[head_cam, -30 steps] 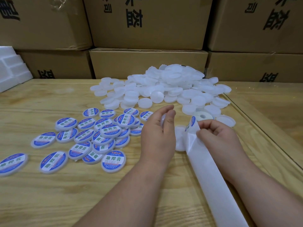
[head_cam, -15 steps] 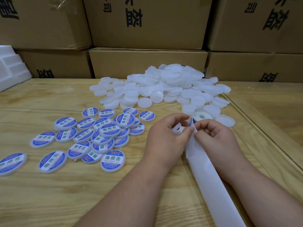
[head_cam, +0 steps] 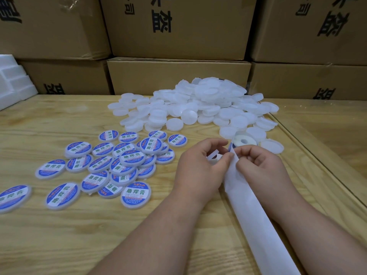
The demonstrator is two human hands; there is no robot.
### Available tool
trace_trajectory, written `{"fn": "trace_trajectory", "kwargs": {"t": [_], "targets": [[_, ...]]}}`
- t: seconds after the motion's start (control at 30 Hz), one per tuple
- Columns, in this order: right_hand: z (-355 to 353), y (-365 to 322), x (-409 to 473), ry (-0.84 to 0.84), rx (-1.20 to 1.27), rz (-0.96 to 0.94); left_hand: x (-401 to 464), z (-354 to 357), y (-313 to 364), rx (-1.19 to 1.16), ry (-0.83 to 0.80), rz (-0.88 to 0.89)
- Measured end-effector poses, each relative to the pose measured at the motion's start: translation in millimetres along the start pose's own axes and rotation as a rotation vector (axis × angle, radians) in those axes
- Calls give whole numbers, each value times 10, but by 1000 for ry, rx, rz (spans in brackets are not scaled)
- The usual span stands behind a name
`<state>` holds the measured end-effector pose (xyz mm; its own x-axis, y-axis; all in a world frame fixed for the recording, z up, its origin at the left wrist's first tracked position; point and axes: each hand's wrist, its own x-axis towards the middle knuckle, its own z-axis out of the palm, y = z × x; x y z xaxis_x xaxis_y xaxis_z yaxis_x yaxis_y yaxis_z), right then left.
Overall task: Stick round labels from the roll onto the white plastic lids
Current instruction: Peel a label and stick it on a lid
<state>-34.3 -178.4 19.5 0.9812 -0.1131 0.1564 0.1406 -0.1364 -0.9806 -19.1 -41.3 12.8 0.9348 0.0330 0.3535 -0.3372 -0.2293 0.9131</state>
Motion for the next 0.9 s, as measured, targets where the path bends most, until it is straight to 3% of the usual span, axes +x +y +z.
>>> {"fn": "trace_trajectory", "kwargs": {"t": [0.53, 0.9], "targets": [[6, 23, 15, 24, -37, 32, 0, 15, 0, 63, 78, -14], [-11, -8, -1, 24, -18, 57, 62, -57, -38, -69, 328, -125]]}}
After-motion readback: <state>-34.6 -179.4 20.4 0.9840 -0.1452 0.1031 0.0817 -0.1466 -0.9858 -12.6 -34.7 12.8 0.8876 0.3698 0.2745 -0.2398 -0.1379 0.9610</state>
